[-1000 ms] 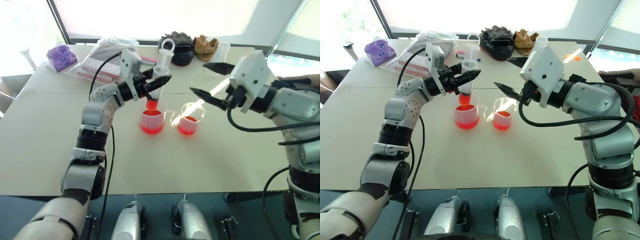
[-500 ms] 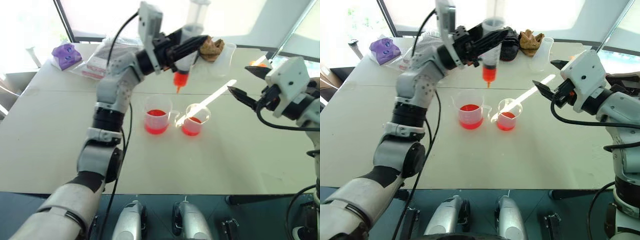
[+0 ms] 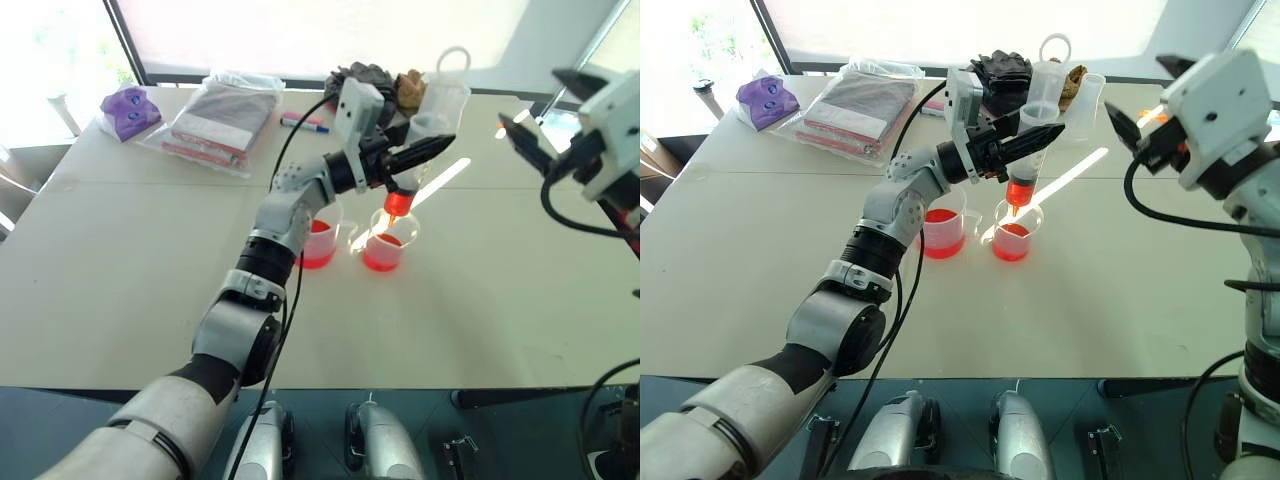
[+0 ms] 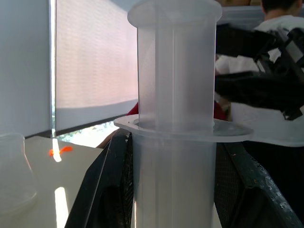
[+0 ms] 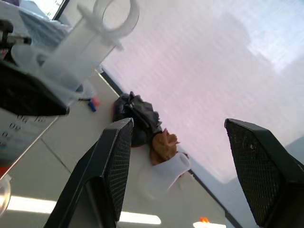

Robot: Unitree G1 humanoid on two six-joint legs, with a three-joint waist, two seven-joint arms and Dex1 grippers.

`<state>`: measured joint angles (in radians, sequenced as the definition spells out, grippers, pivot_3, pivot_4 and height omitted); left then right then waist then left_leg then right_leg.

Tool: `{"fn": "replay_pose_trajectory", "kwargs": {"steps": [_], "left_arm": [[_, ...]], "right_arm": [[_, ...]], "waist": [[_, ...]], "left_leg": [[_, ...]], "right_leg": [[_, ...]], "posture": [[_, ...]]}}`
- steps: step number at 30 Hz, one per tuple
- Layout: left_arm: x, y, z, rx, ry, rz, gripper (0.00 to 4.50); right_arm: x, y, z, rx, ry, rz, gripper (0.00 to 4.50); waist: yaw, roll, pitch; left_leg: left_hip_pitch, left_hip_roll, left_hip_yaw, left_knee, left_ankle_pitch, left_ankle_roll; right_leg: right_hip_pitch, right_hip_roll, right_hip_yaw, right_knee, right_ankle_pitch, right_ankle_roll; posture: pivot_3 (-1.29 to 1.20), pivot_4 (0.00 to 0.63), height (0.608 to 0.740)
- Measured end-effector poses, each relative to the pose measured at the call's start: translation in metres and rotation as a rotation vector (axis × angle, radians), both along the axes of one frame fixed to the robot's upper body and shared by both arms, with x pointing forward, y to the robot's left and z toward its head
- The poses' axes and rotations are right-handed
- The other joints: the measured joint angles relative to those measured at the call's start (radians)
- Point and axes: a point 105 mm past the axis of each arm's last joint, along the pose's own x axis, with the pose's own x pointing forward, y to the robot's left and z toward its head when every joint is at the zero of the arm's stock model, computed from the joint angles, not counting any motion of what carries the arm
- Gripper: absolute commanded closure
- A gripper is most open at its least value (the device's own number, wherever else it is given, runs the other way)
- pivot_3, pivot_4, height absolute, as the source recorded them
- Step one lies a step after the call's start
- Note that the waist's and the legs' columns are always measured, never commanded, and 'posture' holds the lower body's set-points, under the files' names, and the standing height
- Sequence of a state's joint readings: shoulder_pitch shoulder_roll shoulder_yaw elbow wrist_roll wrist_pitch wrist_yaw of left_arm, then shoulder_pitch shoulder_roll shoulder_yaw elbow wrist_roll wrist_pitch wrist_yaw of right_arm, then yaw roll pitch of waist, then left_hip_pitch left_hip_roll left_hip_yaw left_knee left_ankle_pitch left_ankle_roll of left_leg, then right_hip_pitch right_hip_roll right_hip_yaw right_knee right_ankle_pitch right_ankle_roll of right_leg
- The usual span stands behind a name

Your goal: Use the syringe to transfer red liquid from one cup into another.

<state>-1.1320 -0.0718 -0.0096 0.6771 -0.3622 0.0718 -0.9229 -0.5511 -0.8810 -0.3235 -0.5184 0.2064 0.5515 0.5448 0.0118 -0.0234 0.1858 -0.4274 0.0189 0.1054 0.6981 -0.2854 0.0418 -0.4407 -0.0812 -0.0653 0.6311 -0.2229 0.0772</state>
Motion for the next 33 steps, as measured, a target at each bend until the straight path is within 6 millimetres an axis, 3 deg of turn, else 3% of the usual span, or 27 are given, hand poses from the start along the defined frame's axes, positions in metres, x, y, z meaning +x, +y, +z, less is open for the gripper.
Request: {"fn": "replay_pose_trajectory", "kwargs": {"steps": [5,8,18,26,33], "left_arm": [[-0.001,-0.006,-0.006,0.019,-0.017,0.006,2.9],[0.003,-0.003,-0.012,0.033,-0.013,0.024,2.9],[0.007,-0.008,-0.026,0.059,-0.012,0.069,2.9],[0.005,-0.016,-0.02,0.052,-0.02,0.052,2.9],[0.004,-0.017,-0.021,0.056,-0.025,0.045,2.9]], "right_arm": [[0.009,0.022,0.003,-0.056,-0.012,0.061,1.35],[0.016,0.025,-0.002,-0.091,0.0,0.073,1.35],[0.021,0.02,-0.007,-0.147,0.033,0.056,1.35],[0.01,0.017,-0.002,-0.17,0.019,0.03,1.35],[0.014,0.02,-0.002,-0.187,0.017,0.029,1.35]], "waist": [[0.001,0.0,0.0],[0.002,0.0,0.0],[0.003,0.0,0.0],[0.001,0.0,0.0],[0.001,0.0,0.0]], "left_leg": [[-0.001,-0.001,0.0,0.0,-0.001,0.001],[-0.001,-0.001,0.0,0.0,-0.001,0.002],[-0.001,-0.001,0.0,0.0,-0.001,0.002],[-0.001,-0.001,0.0,0.0,-0.001,0.002],[-0.001,-0.001,0.0,0.0,-0.001,0.002]], "right_leg": [[0.0,-0.001,0.0,-0.001,0.0,0.0],[0.0,-0.001,0.0,-0.001,0.0,0.0],[0.0,-0.002,0.0,-0.001,0.001,0.001],[0.0,-0.002,0.0,0.0,0.001,0.001],[0.0,-0.002,0.0,0.0,0.001,0.001]], "posture": [[0.0,0.15,0.74],[0.0,0.15,0.74],[0.0,0.15,0.74],[0.0,0.15,0.74],[0.0,0.15,0.74]]}}
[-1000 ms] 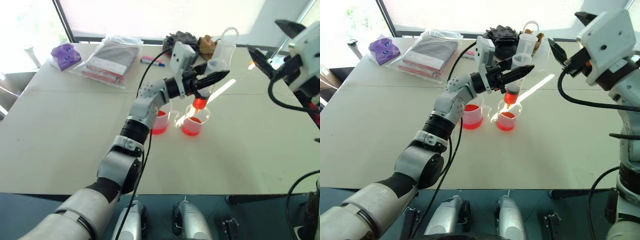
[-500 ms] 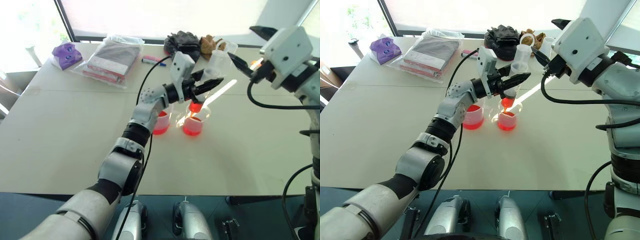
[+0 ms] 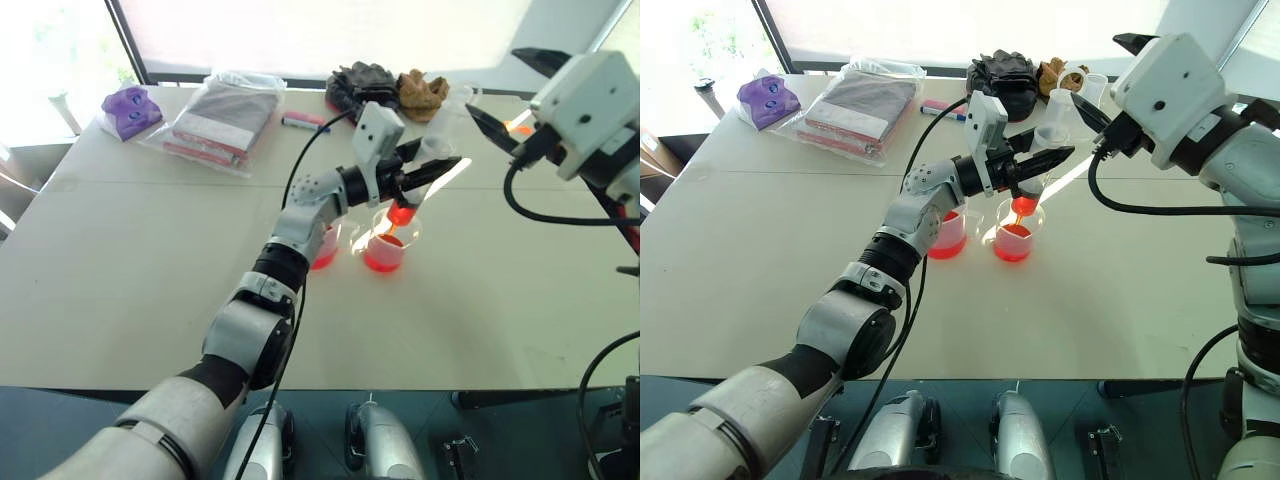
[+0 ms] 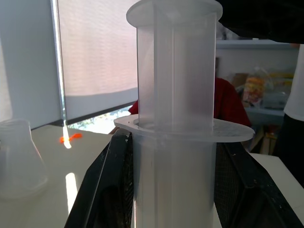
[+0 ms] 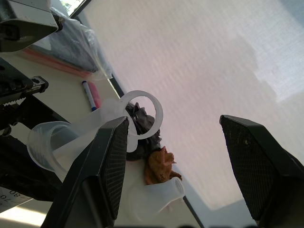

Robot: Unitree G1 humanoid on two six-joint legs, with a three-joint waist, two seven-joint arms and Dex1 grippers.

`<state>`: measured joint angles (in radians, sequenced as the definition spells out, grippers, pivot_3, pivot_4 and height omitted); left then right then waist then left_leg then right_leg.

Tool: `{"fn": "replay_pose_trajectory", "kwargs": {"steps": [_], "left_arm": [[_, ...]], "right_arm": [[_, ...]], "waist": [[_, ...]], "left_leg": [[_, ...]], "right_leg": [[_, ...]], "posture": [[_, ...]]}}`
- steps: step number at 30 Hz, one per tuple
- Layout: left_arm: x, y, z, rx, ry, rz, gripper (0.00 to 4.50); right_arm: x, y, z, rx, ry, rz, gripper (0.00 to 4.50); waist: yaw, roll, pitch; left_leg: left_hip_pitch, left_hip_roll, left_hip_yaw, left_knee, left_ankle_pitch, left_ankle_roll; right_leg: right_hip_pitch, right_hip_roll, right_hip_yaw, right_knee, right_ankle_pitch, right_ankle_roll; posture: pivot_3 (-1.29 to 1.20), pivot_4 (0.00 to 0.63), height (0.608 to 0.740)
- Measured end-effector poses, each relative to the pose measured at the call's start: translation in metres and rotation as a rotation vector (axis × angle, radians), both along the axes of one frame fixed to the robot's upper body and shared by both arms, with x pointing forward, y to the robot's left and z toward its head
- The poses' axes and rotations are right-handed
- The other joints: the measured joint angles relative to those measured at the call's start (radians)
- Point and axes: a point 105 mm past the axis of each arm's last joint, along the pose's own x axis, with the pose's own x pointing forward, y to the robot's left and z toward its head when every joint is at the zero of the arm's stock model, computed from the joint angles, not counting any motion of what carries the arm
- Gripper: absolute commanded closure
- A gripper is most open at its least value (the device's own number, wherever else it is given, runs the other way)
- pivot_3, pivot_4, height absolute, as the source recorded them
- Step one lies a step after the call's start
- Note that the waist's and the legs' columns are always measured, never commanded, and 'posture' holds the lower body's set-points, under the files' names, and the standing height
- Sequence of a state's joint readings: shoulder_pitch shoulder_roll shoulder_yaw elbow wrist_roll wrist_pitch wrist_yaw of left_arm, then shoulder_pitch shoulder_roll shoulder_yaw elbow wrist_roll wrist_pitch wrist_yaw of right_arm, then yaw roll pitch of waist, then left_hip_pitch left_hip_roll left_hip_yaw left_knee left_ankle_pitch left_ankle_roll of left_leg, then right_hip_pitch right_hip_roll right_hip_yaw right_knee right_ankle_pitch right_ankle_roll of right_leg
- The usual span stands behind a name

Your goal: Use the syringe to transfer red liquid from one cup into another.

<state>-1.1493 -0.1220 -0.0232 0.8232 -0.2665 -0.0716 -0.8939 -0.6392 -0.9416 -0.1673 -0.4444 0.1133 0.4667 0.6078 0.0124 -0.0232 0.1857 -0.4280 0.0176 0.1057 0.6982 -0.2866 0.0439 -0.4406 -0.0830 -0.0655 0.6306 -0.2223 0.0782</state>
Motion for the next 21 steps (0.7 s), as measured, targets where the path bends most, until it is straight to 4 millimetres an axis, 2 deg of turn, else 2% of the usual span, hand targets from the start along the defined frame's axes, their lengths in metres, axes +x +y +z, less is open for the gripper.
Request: {"fn": "replay_pose_trajectory", "kwargs": {"steps": [12,15,19,21], "left_arm": [[-0.002,-0.002,-0.011,0.03,-0.008,0.01,2.9],[-0.001,-0.001,-0.014,0.028,-0.002,0.02,2.9],[0.001,0.001,-0.013,0.019,-0.004,0.035,2.9],[0.001,0.001,-0.013,0.018,-0.002,0.036,2.9]], "right_arm": [[0.017,0.005,0.0,-0.097,-0.033,-0.027,1.35],[0.02,0.009,-0.004,-0.124,-0.02,-0.022,2.17],[0.022,0.018,-0.014,-0.14,0.011,0.014,4.27],[0.022,0.018,-0.014,-0.142,0.012,0.011,4.4]], "waist": [[0.0,0.0,0.0],[0.0,0.0,0.0],[0.0,0.0,0.0],[0.001,0.0,0.0]], "left_leg": [[0.0,0.0,0.0,0.0,0.0,0.0],[0.0,0.0,0.0,0.0,0.0,0.0],[0.0,0.0,0.0,0.0,0.0,0.0],[0.0,0.0,0.0,0.0,0.0,0.0]], "right_leg": [[0.0,0.0,0.0,0.0,0.0,0.0],[0.0,0.0,0.0,0.0,0.0,0.0],[0.0,0.0,0.0,0.0,0.0,0.0],[0.0,0.0,0.0,0.0,0.0,0.0]], "posture": [[0.0,0.15,0.74],[0.0,0.15,0.74],[0.0,0.15,0.74],[0.0,0.15,0.74]]}}
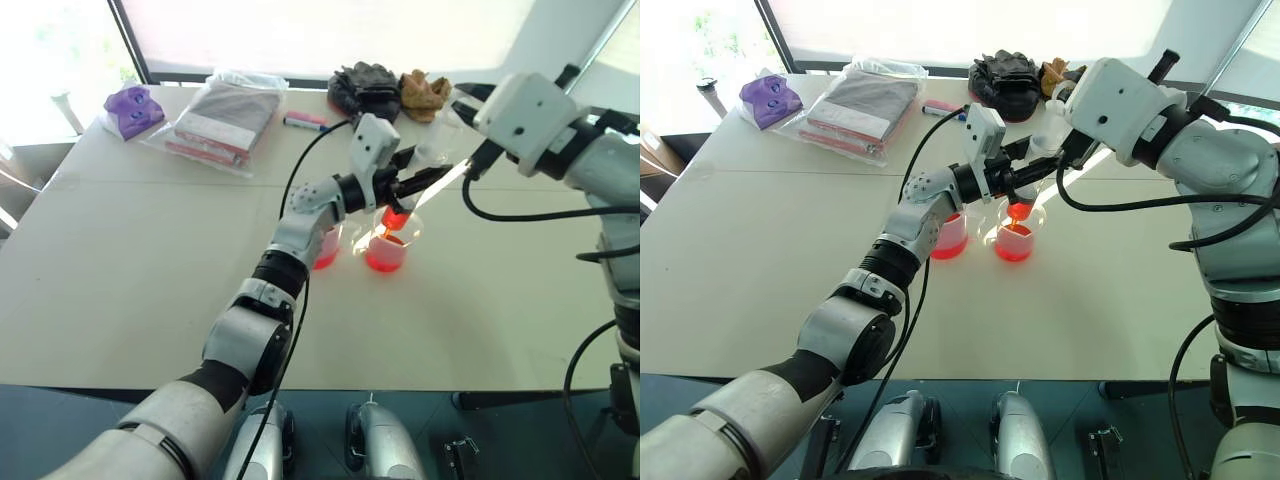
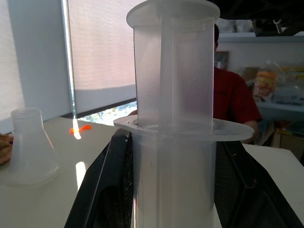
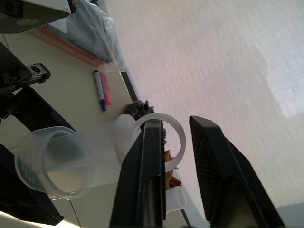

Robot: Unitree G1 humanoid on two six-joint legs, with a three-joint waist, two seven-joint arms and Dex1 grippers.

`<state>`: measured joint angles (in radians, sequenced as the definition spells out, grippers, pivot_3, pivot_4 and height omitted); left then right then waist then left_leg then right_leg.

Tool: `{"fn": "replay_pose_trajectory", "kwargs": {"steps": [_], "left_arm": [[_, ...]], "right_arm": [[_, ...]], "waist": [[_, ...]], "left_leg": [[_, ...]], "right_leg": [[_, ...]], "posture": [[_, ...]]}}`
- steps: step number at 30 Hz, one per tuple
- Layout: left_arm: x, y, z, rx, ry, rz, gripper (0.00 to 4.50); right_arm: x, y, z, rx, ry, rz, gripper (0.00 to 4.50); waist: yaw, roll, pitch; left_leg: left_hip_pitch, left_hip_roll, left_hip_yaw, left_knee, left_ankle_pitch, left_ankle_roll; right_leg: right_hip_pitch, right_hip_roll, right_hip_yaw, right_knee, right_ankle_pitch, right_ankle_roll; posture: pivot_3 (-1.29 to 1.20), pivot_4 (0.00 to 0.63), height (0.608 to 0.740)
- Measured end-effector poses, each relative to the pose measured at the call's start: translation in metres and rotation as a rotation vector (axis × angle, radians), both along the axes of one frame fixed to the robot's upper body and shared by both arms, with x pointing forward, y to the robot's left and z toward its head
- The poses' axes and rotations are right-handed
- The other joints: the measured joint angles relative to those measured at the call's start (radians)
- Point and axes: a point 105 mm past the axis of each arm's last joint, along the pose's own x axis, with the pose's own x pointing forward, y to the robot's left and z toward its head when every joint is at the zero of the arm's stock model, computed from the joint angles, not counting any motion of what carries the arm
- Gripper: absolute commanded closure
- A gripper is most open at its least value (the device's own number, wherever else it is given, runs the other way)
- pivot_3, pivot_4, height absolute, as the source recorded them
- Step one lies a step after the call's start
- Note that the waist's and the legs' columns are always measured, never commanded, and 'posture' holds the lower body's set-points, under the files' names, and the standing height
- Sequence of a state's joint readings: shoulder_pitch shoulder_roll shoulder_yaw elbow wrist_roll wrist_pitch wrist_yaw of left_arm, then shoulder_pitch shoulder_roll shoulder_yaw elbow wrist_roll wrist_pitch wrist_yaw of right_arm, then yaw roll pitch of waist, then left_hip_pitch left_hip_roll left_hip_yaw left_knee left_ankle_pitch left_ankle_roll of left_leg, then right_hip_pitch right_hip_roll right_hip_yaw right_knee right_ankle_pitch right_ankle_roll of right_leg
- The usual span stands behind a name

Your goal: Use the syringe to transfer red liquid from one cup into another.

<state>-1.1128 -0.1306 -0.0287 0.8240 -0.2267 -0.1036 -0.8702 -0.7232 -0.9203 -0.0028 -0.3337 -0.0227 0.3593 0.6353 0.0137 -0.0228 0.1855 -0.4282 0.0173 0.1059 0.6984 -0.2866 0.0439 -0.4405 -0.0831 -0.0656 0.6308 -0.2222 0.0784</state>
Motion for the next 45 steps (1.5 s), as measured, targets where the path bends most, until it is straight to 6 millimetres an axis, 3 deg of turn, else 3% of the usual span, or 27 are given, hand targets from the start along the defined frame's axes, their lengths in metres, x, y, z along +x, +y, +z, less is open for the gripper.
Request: {"fn": "replay_pose_trajectory", "kwargs": {"steps": [17,32,45], "left_arm": [[-0.01,-0.005,0.013,-0.003,-0.009,-0.051,2.9],[-0.01,-0.008,0.009,0.013,0.035,-0.061,2.9],[-0.01,-0.008,0.014,0.005,0.031,-0.05,2.9]], "right_arm": [[-0.019,-0.002,-0.001,0.069,0.053,0.005,4.4],[-0.015,-0.001,-0.033,0.182,0.151,0.016,4.4],[-0.015,-0.001,-0.03,0.165,0.12,0.01,4.4]], "waist": [[-0.001,0.0,0.0],[-0.001,0.0,0.0],[-0.001,0.0,0.0]], "left_leg": [[0.0,0.0,0.0,0.0,0.0,0.0],[0.0,0.0,0.0,0.0,0.0,0.0],[0.0,0.0,0.0,0.0,0.0,0.0]], "right_leg": [[0.0,0.0,0.0,0.0,0.0,0.0],[0.0,0.0,0.0,0.0,0.0,0.0],[0.0,0.0,0.0,0.0,0.0,0.001]], "posture": [[0.0,0.15,0.74],[0.0,0.15,0.74],[0.0,0.15,0.74]]}}
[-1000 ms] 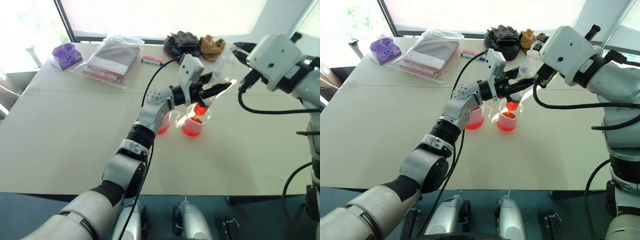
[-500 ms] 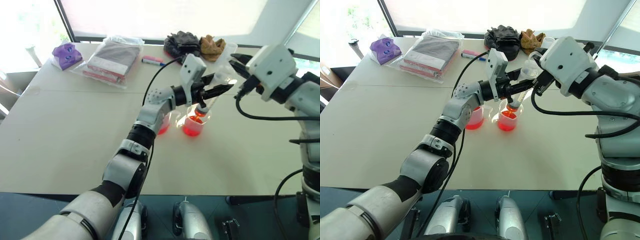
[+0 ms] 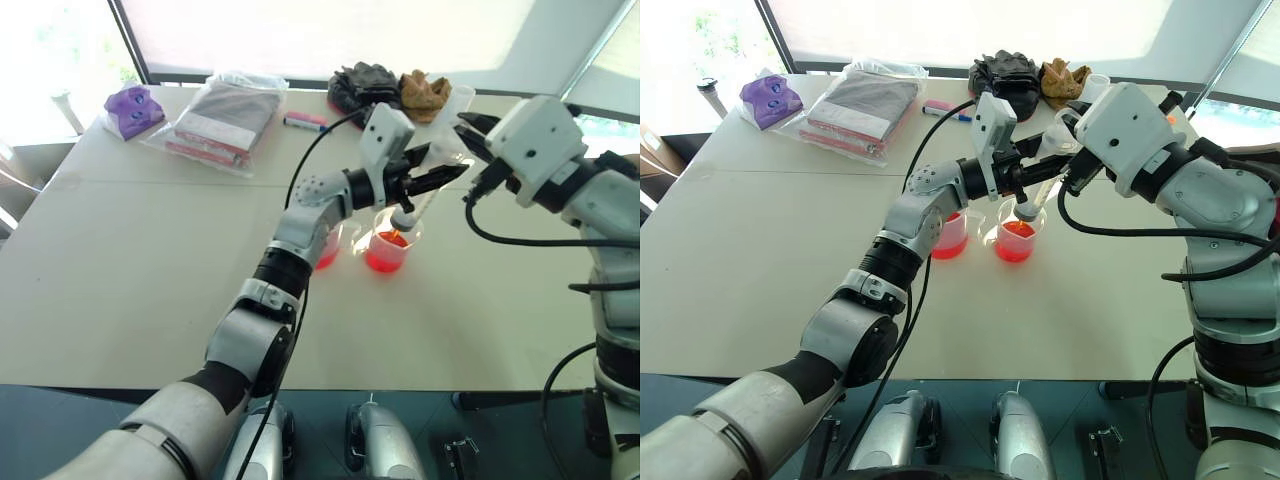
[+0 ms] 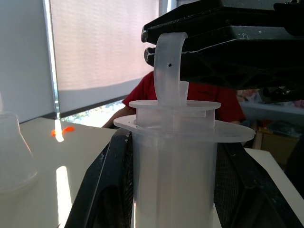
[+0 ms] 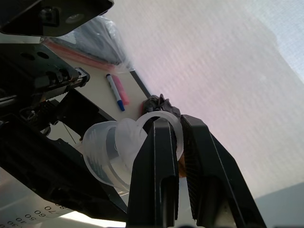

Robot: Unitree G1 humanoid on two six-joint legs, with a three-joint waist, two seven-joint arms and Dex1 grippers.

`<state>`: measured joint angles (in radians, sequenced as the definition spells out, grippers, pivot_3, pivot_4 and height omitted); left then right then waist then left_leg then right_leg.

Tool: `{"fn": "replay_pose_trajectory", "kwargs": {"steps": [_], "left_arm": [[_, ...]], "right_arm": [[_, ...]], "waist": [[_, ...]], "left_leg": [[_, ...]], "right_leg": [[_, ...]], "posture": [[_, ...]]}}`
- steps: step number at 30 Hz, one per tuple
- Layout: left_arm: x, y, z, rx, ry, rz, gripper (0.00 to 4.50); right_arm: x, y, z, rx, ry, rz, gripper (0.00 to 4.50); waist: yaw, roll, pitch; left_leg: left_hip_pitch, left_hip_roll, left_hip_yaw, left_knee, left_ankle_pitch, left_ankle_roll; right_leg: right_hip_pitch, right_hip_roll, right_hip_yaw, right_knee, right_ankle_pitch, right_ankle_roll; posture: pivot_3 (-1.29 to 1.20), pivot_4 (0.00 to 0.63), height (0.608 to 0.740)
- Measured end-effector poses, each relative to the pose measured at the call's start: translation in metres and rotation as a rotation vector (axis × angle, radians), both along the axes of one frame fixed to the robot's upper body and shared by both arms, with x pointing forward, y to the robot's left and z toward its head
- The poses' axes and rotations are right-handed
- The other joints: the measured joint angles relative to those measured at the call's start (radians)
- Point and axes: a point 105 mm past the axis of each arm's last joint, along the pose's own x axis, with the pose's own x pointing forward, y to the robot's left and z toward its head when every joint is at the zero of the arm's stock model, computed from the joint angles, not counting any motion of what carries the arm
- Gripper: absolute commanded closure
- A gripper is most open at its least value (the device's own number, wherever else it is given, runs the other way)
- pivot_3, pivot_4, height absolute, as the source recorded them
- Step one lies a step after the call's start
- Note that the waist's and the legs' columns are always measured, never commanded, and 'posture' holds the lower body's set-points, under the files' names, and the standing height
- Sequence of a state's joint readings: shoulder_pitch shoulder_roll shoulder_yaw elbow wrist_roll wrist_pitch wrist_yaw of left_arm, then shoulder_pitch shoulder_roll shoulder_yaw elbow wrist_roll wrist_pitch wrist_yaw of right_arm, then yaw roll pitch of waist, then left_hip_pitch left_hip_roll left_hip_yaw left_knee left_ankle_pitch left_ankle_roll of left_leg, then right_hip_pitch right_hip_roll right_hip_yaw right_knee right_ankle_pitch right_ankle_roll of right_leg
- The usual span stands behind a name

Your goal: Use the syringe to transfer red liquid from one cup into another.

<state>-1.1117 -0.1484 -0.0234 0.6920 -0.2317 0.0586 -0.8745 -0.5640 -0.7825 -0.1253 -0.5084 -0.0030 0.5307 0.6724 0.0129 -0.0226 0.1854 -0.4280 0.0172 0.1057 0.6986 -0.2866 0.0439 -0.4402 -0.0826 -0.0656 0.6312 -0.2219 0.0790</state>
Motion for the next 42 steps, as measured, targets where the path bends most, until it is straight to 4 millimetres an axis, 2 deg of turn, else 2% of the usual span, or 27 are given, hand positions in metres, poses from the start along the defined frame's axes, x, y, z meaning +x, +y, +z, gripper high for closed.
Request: {"fn": "replay_pose_trajectory", "kwargs": {"steps": [3,6,11,13,16,18,19,22,25,27,29,31,34,36,39,42], "left_arm": [[0.0,0.0,0.0,0.0,0.0,0.001,2.9],[0.0,0.0,0.0,-0.003,0.002,0.003,2.9],[0.01,0.012,0.005,-0.049,0.023,0.065,2.9],[0.011,0.015,0.011,-0.089,0.028,0.07,2.9],[-0.001,0.012,0.052,-0.17,-0.063,0.025,2.9],[-0.01,0.009,0.072,-0.201,-0.118,-0.006,2.9],[-0.015,0.009,0.079,-0.217,-0.131,-0.023,2.9],[-0.016,0.01,0.081,-0.233,-0.105,-0.041,2.9],[-0.005,0.019,0.088,-0.181,-0.089,0.018,2.9],[0.011,0.035,0.1,-0.093,-0.122,0.15,2.9],[0.03,0.059,0.109,-0.019,-0.107,0.298,2.9],[0.05,0.09,0.111,0.046,-0.014,0.436,2.9],[0.072,0.147,0.099,0.157,0.189,0.634,2.9],[0.078,0.175,0.082,0.232,0.332,0.725,2.9],[0.072,0.216,0.038,0.364,0.636,0.82,2.9],[0.06,0.236,-0.011,0.459,0.847,0.876,2.9]], "right_arm": [[0.0,-0.001,0.0,0.001,0.003,-0.004,4.4],[0.0,-0.001,-0.002,0.0,0.01,-0.004,3.36],[-0.008,-0.002,0.002,-0.045,-0.019,-0.002,0.93],[-0.01,-0.005,-0.002,-0.05,0.01,0.002,0.93],[-0.007,-0.001,-0.035,-0.023,0.162,0.041,0.93],[-0.009,-0.002,-0.03,0.019,0.158,0.051,0.93],[-0.011,-0.006,-0.02,0.056,0.133,0.047,0.93],[-0.021,-0.018,0.002,0.135,0.076,0.031,0.93],[-0.024,-0.038,0.003,0.197,0.077,-0.028,0.93],[-0.025,-0.048,-0.002,0.214,0.092,-0.066,0.93],[-0.023,-0.053,-0.008,0.223,0.111,-0.087,0.93],[-0.023,-0.055,-0.011,0.234,0.121,-0.088,0.93],[-0.023,-0.051,-0.01,0.248,0.113,-0.063,0.93],[-0.023,-0.047,-0.009,0.27,0.121,-0.031,0.93],[-0.022,-0.036,-0.012,0.318,0.193,0.057,0.93],[-0.027,-0.022,-0.021,0.359,0.316,0.171,0.93]], "waist": [[0.0,0.0,0.0],[0.0,0.0,0.0],[0.001,0.0,0.0],[0.001,0.0,0.0],[0.002,0.0,0.0],[0.001,0.001,0.0],[0.001,0.001,0.0],[0.0,0.001,0.0],[0.0,0.001,0.0],[-0.004,0.001,0.0],[-0.008,0.002,-0.001],[-0.01,0.003,-0.001],[-0.015,0.003,-0.001],[-0.017,0.003,-0.001],[-0.02,0.002,-0.001],[-0.016,0.002,0.0]], "left_leg": [[0.0,0.0,0.0,0.0,0.0,0.0],[0.0,0.0,0.0,0.0,0.0,0.0],[0.0,0.0,0.0,0.0,0.0,0.0],[0.0,0.0,-0.001,0.0,0.0,0.0],[0.0,-0.001,0.0,0.0,0.0,0.0],[0.0,-0.001,0.0,0.0,0.0,0.0],[0.0,-0.001,-0.001,0.0,0.0,0.0],[0.0,-0.001,-0.001,0.0,0.0,0.0],[0.0,-0.001,-0.001,0.0,0.0,0.0],[0.001,-0.001,-0.001,0.0,0.0,0.0],[0.002,0.0,-0.001,0.0,0.0,0.0],[0.002,0.0,-0.001,0.0,0.0,0.0],[0.002,0.0,-0.001,0.0,0.001,-0.001],[0.002,0.0,-0.001,0.0,0.001,-0.002],[0.001,0.0,-0.001,0.0,0.003,-0.006],[0.001,-0.001,-0.001,0.0,0.004,-0.007]], "right_leg": [[0.0,0.0,0.0,0.0,0.0,0.0],[0.0,0.0,0.0,0.0,0.0,0.0],[0.0,0.0,0.0,0.0,0.0,0.0],[0.001,0.0,0.0,0.0,0.0,0.0],[0.001,-0.001,0.0,0.0,0.001,0.001],[0.001,-0.001,0.0,0.0,0.001,0.001],[0.001,-0.001,0.0,-0.001,0.001,0.001],[0.001,0.0,0.0,0.0,0.001,0.001],[0.001,0.0,0.0,0.0,0.001,0.001],[0.001,0.001,0.001,0.0,0.001,0.001],[0.001,0.001,0.001,0.001,0.001,0.001],[0.001,0.001,0.001,0.001,0.001,0.001],[0.0,0.002,0.001,0.002,0.001,0.002],[0.001,0.001,0.001,0.002,0.001,0.003],[0.001,0.001,0.001,0.002,0.001,0.004],[0.002,0.001,0.001,0.001,0.0,0.004]], "posture": [[0.0,0.15,0.74],[0.0,0.15,0.74],[0.0,0.15,0.74],[0.0,0.15,0.74],[0.0,0.15,0.74],[0.0,0.15,0.74],[0.0,0.15,0.74],[0.0,0.15,0.74],[0.0,0.15,0.74],[0.0,0.15,0.74],[0.0,0.15,0.74],[0.0,0.15,0.74],[0.0,0.15,0.74],[0.0,0.15,0.74],[0.0,0.15,0.74],[0.0,0.15,0.74]]}}
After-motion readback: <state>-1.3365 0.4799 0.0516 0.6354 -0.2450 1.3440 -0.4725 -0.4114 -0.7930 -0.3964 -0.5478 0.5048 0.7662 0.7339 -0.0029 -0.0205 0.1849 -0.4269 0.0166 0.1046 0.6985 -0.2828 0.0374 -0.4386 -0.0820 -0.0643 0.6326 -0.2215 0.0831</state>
